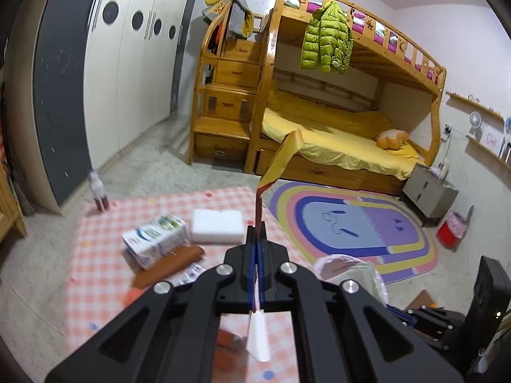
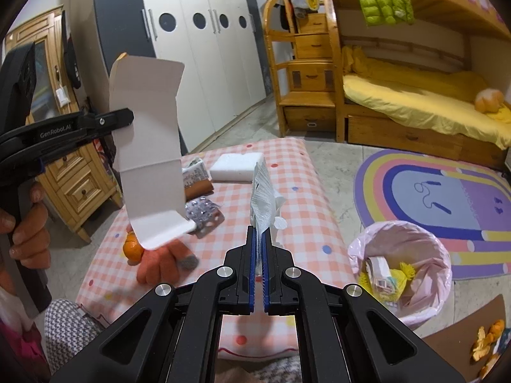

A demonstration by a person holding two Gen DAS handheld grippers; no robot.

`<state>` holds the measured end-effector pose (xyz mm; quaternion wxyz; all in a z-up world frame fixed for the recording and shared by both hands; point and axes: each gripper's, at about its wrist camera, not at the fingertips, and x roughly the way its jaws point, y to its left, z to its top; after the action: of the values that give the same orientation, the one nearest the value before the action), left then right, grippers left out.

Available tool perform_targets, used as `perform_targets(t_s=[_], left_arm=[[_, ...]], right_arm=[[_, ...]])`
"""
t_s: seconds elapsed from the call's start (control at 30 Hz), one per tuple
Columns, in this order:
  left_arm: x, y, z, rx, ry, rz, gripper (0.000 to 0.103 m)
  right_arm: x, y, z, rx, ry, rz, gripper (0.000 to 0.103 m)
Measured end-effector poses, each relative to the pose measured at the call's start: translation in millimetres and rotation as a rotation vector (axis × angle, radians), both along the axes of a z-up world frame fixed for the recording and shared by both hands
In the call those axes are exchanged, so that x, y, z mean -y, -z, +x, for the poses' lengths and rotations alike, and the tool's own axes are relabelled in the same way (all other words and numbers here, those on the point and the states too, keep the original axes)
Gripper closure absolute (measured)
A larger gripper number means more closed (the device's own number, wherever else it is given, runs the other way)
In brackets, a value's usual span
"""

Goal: Collect trash
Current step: 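Carry the tissue and card over the pink bin and open both grippers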

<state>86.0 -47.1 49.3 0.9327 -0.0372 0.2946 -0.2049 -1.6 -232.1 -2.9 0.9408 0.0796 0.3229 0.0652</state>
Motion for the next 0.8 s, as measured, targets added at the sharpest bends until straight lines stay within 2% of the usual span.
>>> perform_targets(t_s=[0.13, 0.4, 0.63, 0.8], left_arm=[[18, 13, -6, -0.03, 0.032, -0.031, 0.103], [75, 25, -17, -0.024, 0.145, -0.047, 0.103], [150, 42, -9, -0.039, 0.249, 0.001, 0.103], [203, 63, 6, -0.085, 0.313, 0.041, 0.103]], right_arm=[[11, 2, -7, -0.004, 0.019, 0.013, 0.1], [51, 6, -26, -0.01, 0.109, 0.023, 0.1], [101, 18, -39, -0.031, 0.243, 0.019, 0.1], [137, 43, -32, -0.074, 0.309, 0.025, 0.1]])
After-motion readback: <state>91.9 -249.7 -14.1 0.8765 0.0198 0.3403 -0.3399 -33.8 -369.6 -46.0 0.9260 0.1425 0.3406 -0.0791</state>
